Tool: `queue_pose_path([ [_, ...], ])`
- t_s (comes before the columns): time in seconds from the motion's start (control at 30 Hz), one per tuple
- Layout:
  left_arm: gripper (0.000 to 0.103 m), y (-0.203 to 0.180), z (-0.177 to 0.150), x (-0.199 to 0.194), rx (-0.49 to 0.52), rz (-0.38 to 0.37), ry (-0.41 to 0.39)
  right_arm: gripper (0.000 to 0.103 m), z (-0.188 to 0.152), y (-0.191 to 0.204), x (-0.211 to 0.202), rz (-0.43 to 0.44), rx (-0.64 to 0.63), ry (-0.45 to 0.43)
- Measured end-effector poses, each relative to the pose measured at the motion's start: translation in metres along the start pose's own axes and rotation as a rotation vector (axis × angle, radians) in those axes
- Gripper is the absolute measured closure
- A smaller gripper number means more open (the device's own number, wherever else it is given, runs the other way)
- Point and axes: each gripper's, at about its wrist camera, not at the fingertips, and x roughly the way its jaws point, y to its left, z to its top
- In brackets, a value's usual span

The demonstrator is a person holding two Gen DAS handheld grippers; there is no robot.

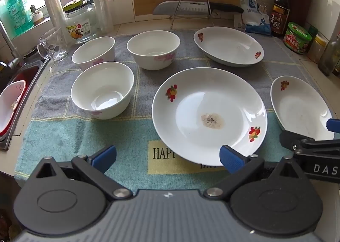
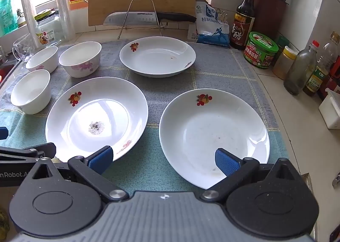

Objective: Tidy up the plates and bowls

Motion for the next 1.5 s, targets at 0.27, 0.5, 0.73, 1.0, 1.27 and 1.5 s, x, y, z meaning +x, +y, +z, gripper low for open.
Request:
queue_pose_path([
  [0.27, 0.001, 0.0003, -0.0068, 0.0031, 0.0, 0.003, -0.014, 0.0, 0.0011, 0.0015, -0.0031, 0.002, -0.003, -0.005],
  [0.5, 0.001, 0.0006, -0.001, -0.0035, -0.001, 0.0, -0.008, 0.0, -0.0024, 0.0028, -0.0049, -0.002, -0.004, -0.012],
  [0.73, 0.001, 0.0011, -0.0006, -0.0041, -0.001, -0.001, -0.008, 0.0, 0.0016, 0.0015, -0.0067, 0.001, -0.004, -0.013],
  [1.0, 0.001, 0.0019, 0.0009, -0.0049, -0.001, -0.001, -0.007, 0.0, 0.0032, 0.0032, -0.0083, 0.0, -0.009, -0.014],
  [1.27, 0.001, 0.0035, 0.0016, -0.0055, -0.003, -0.002, -0.009, 0.0, 0.0035, 0.0037, -0.0088, -0.001, -0.009, -0.015],
  [1.5, 0.001, 0.0042, 0.0014, -0.006, -0.004, -0.001, -0.009, 0.0, 0.0041, 0.0045, -0.0091, -0.001, -0.011, -0.015],
])
